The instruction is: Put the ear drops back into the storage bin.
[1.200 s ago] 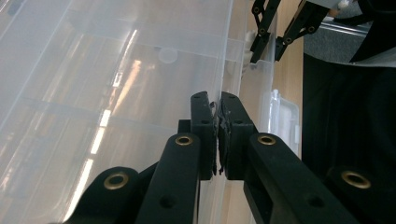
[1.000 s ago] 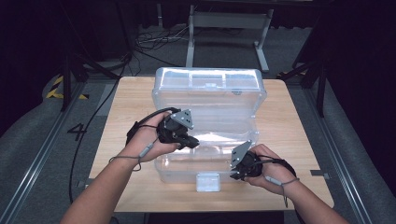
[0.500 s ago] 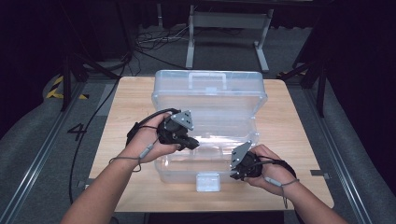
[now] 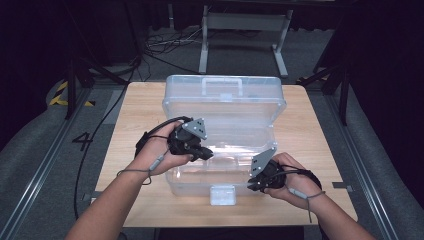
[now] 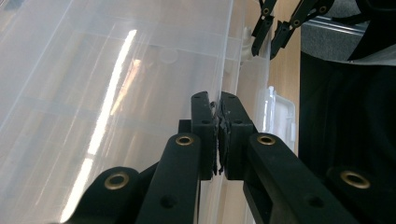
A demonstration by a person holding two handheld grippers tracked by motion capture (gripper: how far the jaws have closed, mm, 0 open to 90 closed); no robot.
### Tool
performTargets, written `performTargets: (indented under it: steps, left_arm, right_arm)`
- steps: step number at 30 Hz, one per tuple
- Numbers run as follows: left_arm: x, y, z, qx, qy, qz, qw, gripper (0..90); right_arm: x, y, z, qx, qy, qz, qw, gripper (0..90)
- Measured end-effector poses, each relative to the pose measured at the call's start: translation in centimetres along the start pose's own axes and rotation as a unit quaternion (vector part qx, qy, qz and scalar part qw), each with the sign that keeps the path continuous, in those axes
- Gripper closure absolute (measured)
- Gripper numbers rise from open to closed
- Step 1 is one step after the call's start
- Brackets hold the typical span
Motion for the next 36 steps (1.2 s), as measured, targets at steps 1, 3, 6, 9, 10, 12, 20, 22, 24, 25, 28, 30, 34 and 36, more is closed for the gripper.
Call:
performTargets:
  steps: [1,3,6,9,10,12,20,22,24,25,28,30,34,36]
  left_arm:
    - [0.0,0.0,0.0,0.000,0.000,0.000,1.0000,86.2]
    - [0.0,0.0,0.0,0.000,0.001,0.000,1.0000,86.2]
    - [0.0,0.0,0.0,0.000,0.000,0.000,1.0000,86.2]
    - [0.0,0.0,0.0,0.000,0.000,0.000,1.0000,86.2]
    - [0.0,0.0,0.0,0.000,0.000,0.000,1.0000,86.1]
    - [0.0,0.0,0.0,0.000,0.001,0.002,1.0000,86.1]
    - [0.0,0.0,0.1,0.004,0.007,0.002,1.0000,86.0]
    - [0.0,0.0,0.1,0.005,0.007,0.002,1.0000,86.0]
    - [0.0,0.0,0.1,0.005,0.007,0.003,1.0000,86.0]
    - [0.0,0.0,0.1,0.006,0.007,0.003,1.0000,86.0]
    - [0.0,0.0,0.1,0.006,0.007,0.004,0.9999,86.0]
    - [0.0,0.0,0.1,0.008,0.008,0.003,0.9999,86.0]
    - [0.0,0.0,0.1,0.008,0.008,0.003,0.9999,86.0]
    - [0.0,0.0,0.1,0.008,0.009,0.004,0.9999,86.0]
  right_arm:
    - [0.0,0.0,0.0,0.000,0.000,0.000,1.0000,80.1]
    - [0.0,0.4,0.0,-0.001,0.000,0.003,1.0000,80.2]
    - [0.0,0.9,-0.2,0.004,0.003,0.004,1.0000,80.7]
    - [0.1,1.5,-0.3,0.010,0.004,0.005,0.9999,82.0]
    - [0.1,1.8,-0.4,0.010,0.005,0.008,0.9999,82.3]
    - [0.1,2.2,-0.5,0.014,0.002,0.008,0.9999,82.6]
    - [0.2,3.7,-0.6,0.035,-0.008,0.009,0.9993,86.9]
    - [0.3,4.2,-0.7,0.042,-0.010,0.011,0.9990,88.0]
    - [0.4,4.6,-0.7,0.048,-0.015,0.013,0.9986,88.0]
    - [0.5,4.8,-0.7,0.049,-0.015,0.014,0.9986,88.1]
    - [0.6,5.2,-0.6,0.054,-0.017,0.017,0.9982,88.6]
    - [0.7,5.6,-0.6,0.060,-0.020,0.018,0.9978,89.0]
    - [0.8,6.3,-0.7,0.073,-0.024,0.020,0.9969,89.9]
    - [1.0,6.7,-0.8,0.080,-0.025,0.026,0.9961,90.0]
Point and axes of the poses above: each handheld gripper's, and its own axes: y roughly backward along the jaws, z roughly out of its underside, x roughly to its right, the point moved 10 cm from there along -y, roughly forward along the jaws, and after that the axes turned 8 degrees about y, right-handed, at the moved point
